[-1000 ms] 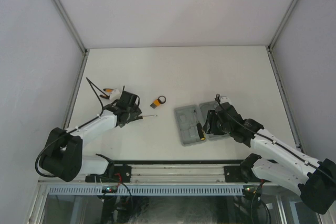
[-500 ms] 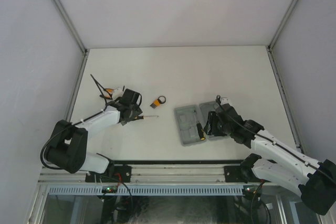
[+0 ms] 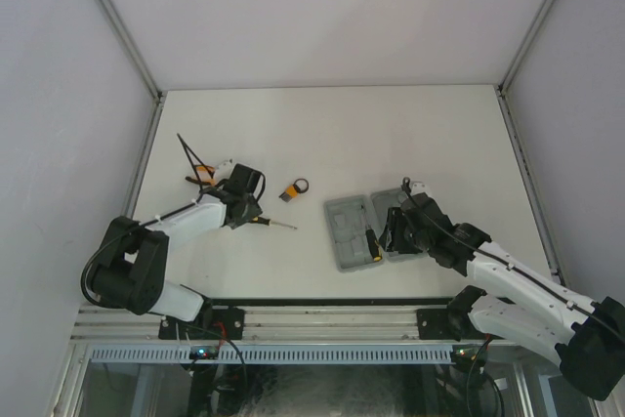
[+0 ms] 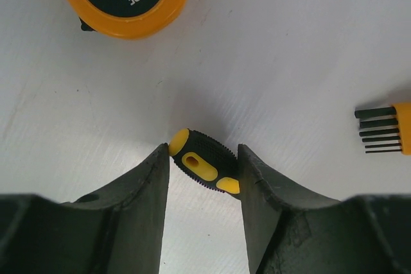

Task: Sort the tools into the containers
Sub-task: Pick up the screwdriver from the center of the board.

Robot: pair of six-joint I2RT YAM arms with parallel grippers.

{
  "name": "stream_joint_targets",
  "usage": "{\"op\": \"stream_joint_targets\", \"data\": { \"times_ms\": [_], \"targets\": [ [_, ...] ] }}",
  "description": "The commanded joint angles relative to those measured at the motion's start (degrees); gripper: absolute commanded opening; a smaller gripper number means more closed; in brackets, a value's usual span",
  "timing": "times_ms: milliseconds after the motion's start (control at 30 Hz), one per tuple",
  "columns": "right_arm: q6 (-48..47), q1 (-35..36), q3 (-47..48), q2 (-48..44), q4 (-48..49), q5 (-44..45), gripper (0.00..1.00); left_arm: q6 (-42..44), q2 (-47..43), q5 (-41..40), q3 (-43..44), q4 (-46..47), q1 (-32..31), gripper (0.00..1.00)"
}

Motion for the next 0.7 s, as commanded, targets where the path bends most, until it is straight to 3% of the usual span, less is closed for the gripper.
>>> {"op": "stream_joint_targets", "data": {
  "times_ms": [0,233,433,567,667],
  "targets": [
    [0.68,0.12,-0.25,-1.11,0.64,0.88,0.45,4.06,0.01,1.04,2.12,-0.27,0.13,0.33],
    [0.43,0.15,-0.32,-1.18,0.72,0.87,0.45,8.75,-2.00,1.54,1.88,1.47,0.10,0.14],
    [0.30,0.11,-0.37,-1.17,1.09,0.68,0.45,16.18,-1.50,6.91,2.48,3.76,0.09,0.12],
    [0.39,0.12,-0.37,-0.87,1.59,0.25,0.45,17.77,-0.46,6.35,3.60,2.30,0.01,0.19],
    [0.72,0.19,-0.39,-0.93,1.54,-0.04,0.45,16.87,-1.17,5.19,3.70,1.38,0.01,0.34]
  ]
}}
